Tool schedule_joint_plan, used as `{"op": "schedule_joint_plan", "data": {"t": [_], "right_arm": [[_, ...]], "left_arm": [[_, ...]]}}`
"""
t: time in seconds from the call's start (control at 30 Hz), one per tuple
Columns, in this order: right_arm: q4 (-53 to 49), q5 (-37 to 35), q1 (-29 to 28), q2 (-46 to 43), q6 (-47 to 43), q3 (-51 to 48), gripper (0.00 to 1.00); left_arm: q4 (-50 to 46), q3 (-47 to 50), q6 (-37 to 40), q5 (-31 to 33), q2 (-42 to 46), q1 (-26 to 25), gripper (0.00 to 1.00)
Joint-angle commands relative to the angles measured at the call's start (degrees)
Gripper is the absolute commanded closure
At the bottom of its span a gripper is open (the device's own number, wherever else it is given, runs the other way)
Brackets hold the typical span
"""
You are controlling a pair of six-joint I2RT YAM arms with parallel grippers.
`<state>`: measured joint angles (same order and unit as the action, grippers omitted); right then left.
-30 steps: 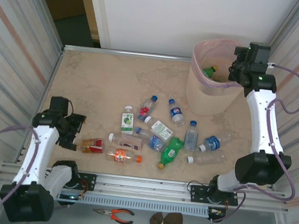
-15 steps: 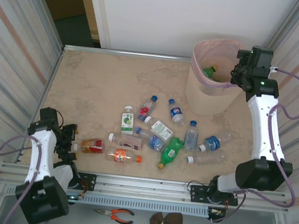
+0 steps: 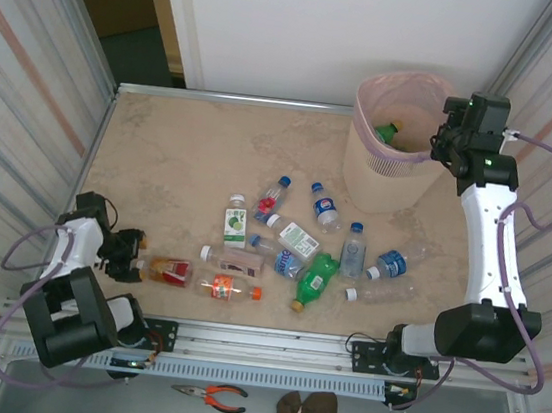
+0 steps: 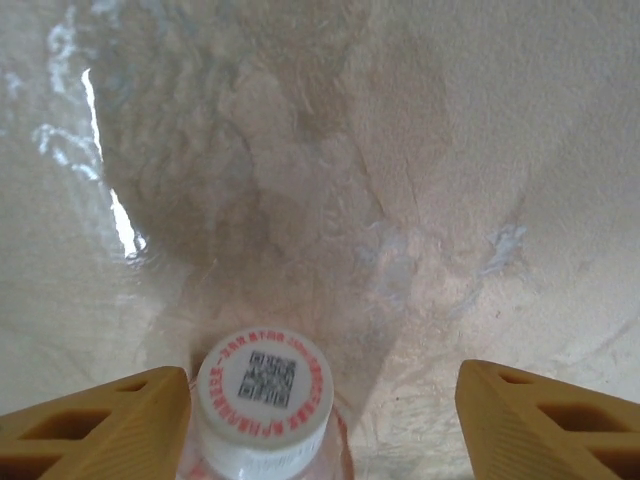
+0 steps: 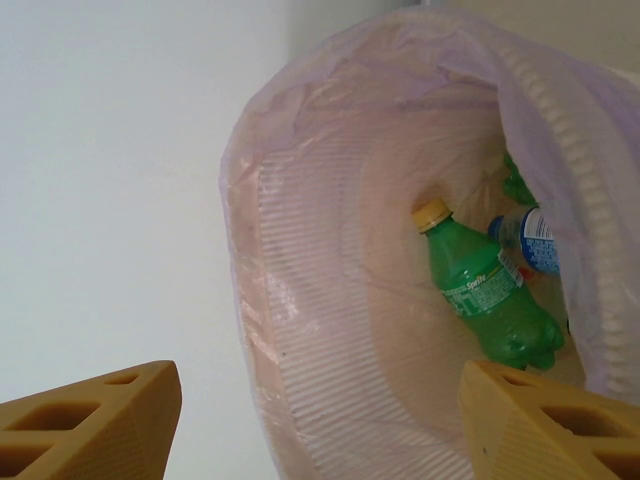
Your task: Put the plastic bottles in the bin
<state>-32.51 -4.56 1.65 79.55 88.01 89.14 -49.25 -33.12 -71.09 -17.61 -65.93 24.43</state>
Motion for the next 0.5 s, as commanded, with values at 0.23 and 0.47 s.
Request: {"op": "schedule_joint_plan", "data": {"t": [0.23,0.47], "right_arm": [[-0.89,-1.33,1.45,-3.08,-0.64,-2.48,0.29],[-1.02,-1.37,1.58,-3.43,-0.56,-2.8,0.3]], "left_arm": [[4.51,2.01,1.91,0.02,-4.67,0.41,0.43],[4.54,0.98,3.15,-0.47,-5.75,0.41,0.55]]}}
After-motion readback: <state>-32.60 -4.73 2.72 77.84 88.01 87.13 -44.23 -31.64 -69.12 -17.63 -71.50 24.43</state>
